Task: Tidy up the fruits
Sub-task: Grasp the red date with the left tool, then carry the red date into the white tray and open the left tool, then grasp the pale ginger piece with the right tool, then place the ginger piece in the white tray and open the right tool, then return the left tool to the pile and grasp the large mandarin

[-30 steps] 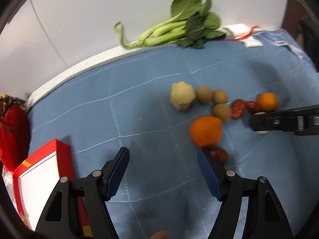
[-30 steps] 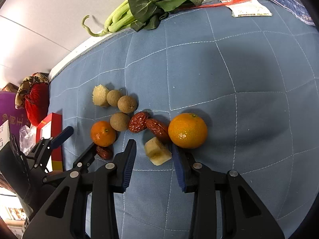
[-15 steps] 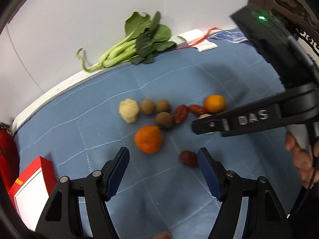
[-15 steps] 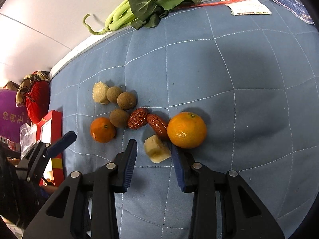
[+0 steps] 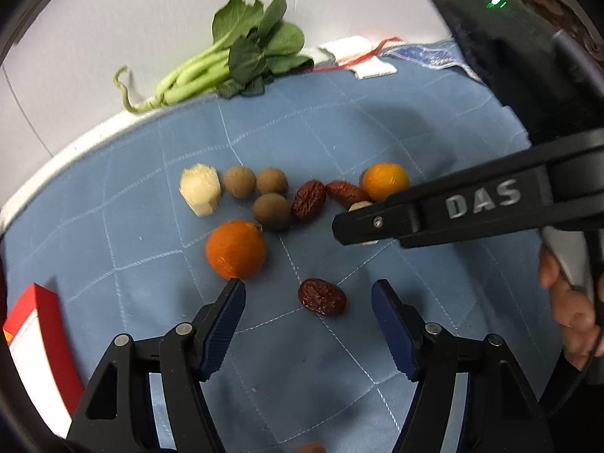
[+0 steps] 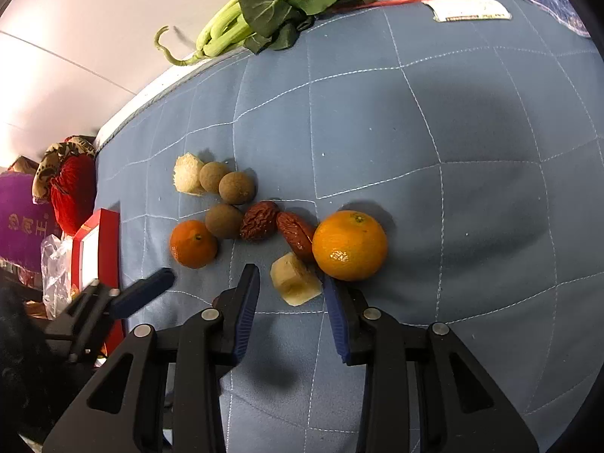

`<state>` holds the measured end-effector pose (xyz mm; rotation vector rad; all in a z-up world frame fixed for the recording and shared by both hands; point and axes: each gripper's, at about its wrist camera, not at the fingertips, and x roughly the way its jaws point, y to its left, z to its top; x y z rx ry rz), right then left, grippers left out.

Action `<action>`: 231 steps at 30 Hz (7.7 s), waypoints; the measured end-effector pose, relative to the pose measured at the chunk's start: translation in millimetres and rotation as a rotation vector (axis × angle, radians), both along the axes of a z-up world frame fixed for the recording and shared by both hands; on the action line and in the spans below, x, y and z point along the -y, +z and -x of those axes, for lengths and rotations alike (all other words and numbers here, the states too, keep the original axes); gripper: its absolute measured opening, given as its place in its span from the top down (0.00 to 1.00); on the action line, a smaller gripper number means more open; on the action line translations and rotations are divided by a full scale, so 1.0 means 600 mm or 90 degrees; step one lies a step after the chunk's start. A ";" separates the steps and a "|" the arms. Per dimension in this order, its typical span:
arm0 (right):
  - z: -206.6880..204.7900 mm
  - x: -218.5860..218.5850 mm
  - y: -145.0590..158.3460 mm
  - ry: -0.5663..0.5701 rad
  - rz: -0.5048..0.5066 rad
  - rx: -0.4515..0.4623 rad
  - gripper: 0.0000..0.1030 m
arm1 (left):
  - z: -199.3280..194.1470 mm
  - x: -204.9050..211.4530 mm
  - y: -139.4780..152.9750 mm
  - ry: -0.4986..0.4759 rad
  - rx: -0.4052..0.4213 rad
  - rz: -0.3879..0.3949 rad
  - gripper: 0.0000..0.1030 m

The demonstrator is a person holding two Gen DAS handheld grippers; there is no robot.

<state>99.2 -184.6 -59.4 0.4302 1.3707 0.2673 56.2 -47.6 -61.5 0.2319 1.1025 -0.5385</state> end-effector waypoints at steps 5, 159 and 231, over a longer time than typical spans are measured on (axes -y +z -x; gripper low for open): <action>0.001 -0.002 0.000 0.002 0.002 0.001 0.68 | -0.004 0.000 -0.019 0.026 -0.028 0.004 0.49; 0.089 -0.405 0.004 0.355 0.141 0.211 0.76 | 0.178 -0.529 0.144 0.665 0.054 0.054 0.07; 0.038 0.028 0.035 0.059 0.084 0.041 0.56 | -0.035 -0.018 0.008 0.086 0.129 -0.072 0.27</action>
